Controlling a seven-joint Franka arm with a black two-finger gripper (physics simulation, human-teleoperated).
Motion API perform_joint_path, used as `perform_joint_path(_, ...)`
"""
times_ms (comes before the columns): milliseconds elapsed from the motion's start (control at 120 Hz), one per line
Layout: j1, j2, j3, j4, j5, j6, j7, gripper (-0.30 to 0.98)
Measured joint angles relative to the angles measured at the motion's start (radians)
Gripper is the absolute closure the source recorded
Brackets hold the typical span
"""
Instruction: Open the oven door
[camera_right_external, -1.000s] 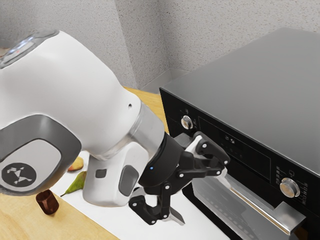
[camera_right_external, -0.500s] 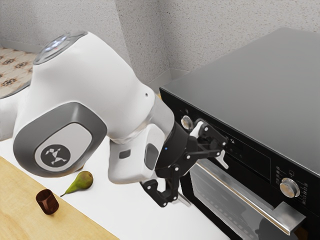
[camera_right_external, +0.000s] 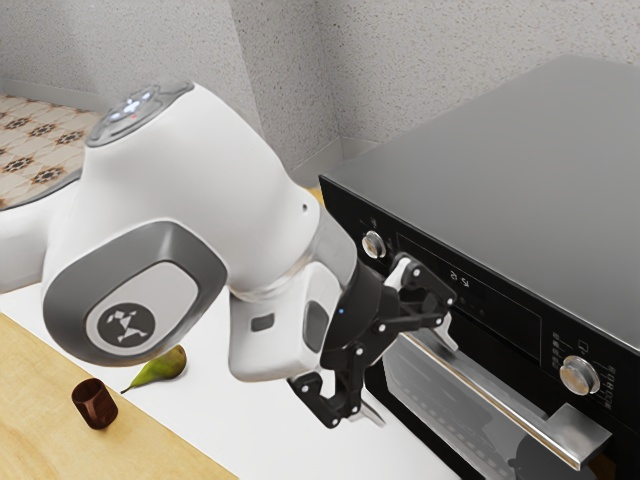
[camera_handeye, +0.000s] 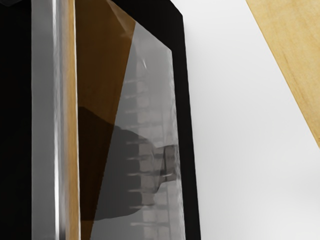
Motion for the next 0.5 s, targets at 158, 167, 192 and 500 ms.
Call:
perform_joint_path(158,-0.002,0.013,-0.001,-0.001,-0.002,0.011,-0.007,0.0)
perform_joint_path(167,-0.002,0.014,-0.001,0.0,-0.002,0.012,-0.007,0.0)
perform_joint_path(192,-0.003,0.018,-0.002,0.0,-0.002,0.014,-0.008,0.0)
perform_joint_path(500,0.387,-0.326,-0.318,0.578,0.187,-0.389,-0.13,0.06)
